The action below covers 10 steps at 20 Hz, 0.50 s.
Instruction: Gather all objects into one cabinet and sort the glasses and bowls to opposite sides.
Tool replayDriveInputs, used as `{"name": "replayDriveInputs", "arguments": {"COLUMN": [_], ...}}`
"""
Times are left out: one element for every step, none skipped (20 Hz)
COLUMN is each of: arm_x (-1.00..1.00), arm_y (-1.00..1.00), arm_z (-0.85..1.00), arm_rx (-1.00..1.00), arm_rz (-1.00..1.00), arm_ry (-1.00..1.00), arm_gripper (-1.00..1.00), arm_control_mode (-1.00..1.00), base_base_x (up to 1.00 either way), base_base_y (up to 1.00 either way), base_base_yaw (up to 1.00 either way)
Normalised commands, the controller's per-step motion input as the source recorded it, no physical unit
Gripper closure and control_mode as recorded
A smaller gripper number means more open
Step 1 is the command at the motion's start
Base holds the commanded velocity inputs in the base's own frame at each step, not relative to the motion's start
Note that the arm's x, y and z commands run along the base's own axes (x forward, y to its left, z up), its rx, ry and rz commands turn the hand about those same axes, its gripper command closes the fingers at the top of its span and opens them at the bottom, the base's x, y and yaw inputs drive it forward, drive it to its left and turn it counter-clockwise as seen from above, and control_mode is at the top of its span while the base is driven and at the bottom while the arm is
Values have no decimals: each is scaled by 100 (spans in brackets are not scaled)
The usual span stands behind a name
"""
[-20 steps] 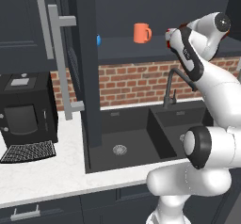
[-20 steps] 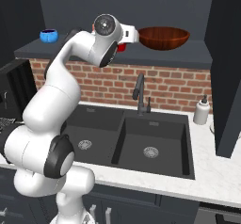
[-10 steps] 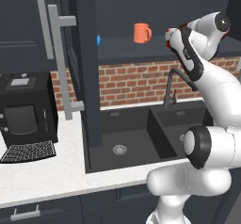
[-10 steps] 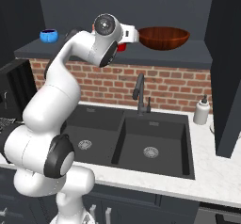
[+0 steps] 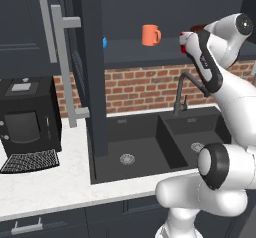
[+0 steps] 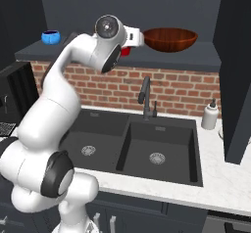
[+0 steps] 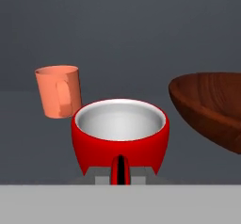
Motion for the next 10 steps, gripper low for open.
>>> {"name": "replayDriveInputs", "arguments": {"arm_x": [-41, -44, -45, -45, -40, -37, -39, -43, -41, -40], "arm_y": [0, 0, 0, 0, 0, 0, 0, 0, 0, 0], "arm_z": [0, 0, 0, 0, 0, 0, 0, 0, 0, 0], "arm_rx": [0, 0, 0, 0, 0, 0, 0, 0, 0, 0], "arm_rz": [0, 0, 0, 0, 0, 0, 0, 0, 0, 0], "arm_ry": [0, 0, 0, 0, 1, 2, 2, 2, 2, 3], "arm_gripper": [100, 100, 100, 100, 100, 100, 100, 100, 100, 100], "arm_control_mode": [-100, -100, -100, -100, -100, -100, -100, -100, -100, -100], "base_base_x": [0, 0, 0, 0, 0, 0, 0, 0, 0, 0], "base_base_y": [0, 0, 0, 0, 0, 0, 0, 0, 0, 0], "base_base_yaw": [0, 0, 0, 0, 0, 0, 0, 0, 0, 0]}}
